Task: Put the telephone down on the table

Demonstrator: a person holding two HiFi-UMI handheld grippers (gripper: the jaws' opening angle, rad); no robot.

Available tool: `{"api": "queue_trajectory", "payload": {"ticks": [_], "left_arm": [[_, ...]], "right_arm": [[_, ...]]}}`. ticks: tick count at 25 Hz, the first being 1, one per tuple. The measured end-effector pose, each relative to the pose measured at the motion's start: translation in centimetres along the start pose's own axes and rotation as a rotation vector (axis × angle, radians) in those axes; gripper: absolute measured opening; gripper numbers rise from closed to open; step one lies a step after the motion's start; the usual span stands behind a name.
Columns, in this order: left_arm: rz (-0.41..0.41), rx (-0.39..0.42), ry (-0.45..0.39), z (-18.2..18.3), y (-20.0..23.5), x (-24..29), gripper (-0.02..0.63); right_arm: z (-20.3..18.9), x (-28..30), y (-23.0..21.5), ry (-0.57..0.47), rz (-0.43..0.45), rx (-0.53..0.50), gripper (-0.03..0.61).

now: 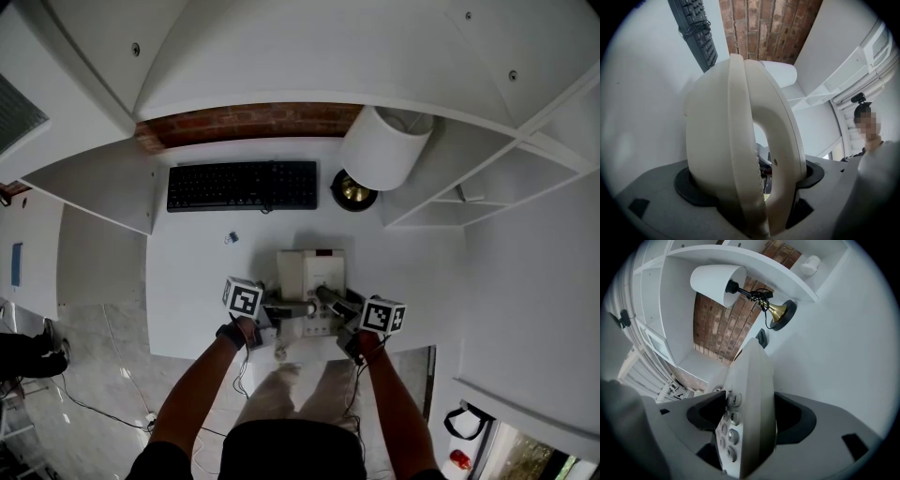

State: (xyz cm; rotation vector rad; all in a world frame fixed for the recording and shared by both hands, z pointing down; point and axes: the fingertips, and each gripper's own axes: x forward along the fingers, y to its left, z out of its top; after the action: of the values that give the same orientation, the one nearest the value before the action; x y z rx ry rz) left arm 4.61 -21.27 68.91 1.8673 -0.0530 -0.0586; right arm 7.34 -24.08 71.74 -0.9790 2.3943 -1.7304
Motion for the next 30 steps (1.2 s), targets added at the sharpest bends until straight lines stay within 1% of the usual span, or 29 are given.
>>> {"api": "queue_trajectory", "payload": {"ticks": [4,7,10,13,15,19,22,27,30], "left_arm": [[0.024,-0.002,0.021,-0.2,0.3,0.3,0.479],[0.034,-0.001,0.021,-0.2,0.6,0.3,0.479],[0.042,-0.014,0.020,-0.2,0.9,0.4,0.479],[0.059,-0.021,0.025,-0.3,1.3,0.5,0.479],[0.083,0.003,0.049,-0.3,1.5,0.5,0.477],[0.143,0.071,0.133,-0.6,2.0,0.7,0.477],[0.174,0.088,0.170,-1.0,2.2,0.7,0.477],[0.231,0.089,0.209,-1.4,2.7,0.6,0.483],[0.260,0.108,0.188,-1.1,2.8,0.5,0.489]], "right_arm": [[0.0,-0.1,-0.7,-0.006,-0.042,-0.040,0.307],[0.1,-0.2,-0.9,-0.003,-0.063,-0.066,0.309],[0.2,-0.3,-1.5,0.004,-0.103,-0.095,0.308],[0.5,-0.4,-1.9,0.015,-0.162,-0.157,0.308],[0.7,-0.3,-1.6,0.020,-0.173,-0.197,0.308],[0.6,-0.3,-2.3,0.042,-0.178,-0.181,0.308],[0.3,-0.1,-2.3,0.055,-0.164,-0.153,0.308],[0.5,-0.2,-2.1,0.048,-0.186,-0.182,0.307],[0.5,-0.2,-2.2,0.043,-0.188,-0.185,0.305]]}}
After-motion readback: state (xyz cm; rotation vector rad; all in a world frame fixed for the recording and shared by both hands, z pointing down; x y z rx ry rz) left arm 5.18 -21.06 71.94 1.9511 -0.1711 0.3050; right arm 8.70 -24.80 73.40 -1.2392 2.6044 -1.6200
